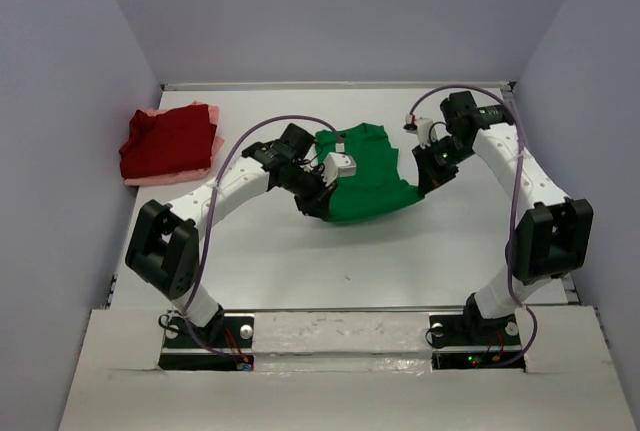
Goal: Fold and stack the t-shirts
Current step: Fold the 2/3-rectangle-folded T-shirt at the center of the board.
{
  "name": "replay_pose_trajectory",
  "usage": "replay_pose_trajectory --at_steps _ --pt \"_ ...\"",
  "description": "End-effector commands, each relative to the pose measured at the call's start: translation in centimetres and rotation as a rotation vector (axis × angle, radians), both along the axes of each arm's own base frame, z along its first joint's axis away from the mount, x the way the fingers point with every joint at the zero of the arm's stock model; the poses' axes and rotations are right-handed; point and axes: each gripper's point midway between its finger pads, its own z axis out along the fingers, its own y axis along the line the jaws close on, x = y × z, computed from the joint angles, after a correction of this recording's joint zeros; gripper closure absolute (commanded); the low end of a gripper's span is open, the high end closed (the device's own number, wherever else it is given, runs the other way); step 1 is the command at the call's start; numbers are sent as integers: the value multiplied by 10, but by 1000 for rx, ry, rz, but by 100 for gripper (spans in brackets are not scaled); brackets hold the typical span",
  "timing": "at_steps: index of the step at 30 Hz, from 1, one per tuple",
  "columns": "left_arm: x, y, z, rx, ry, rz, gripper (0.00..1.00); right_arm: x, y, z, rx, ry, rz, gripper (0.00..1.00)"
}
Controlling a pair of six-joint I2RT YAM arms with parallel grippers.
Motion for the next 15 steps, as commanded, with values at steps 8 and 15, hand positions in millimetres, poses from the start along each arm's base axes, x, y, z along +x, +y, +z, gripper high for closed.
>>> replay_pose_trajectory --at_steps 8,15 --pt "77 16 45 46 -358 230 100 43 10 6 5 -64 28 100" --pt "103 9 45 69 -362 245 100 68 13 0 1 -91 34 100"
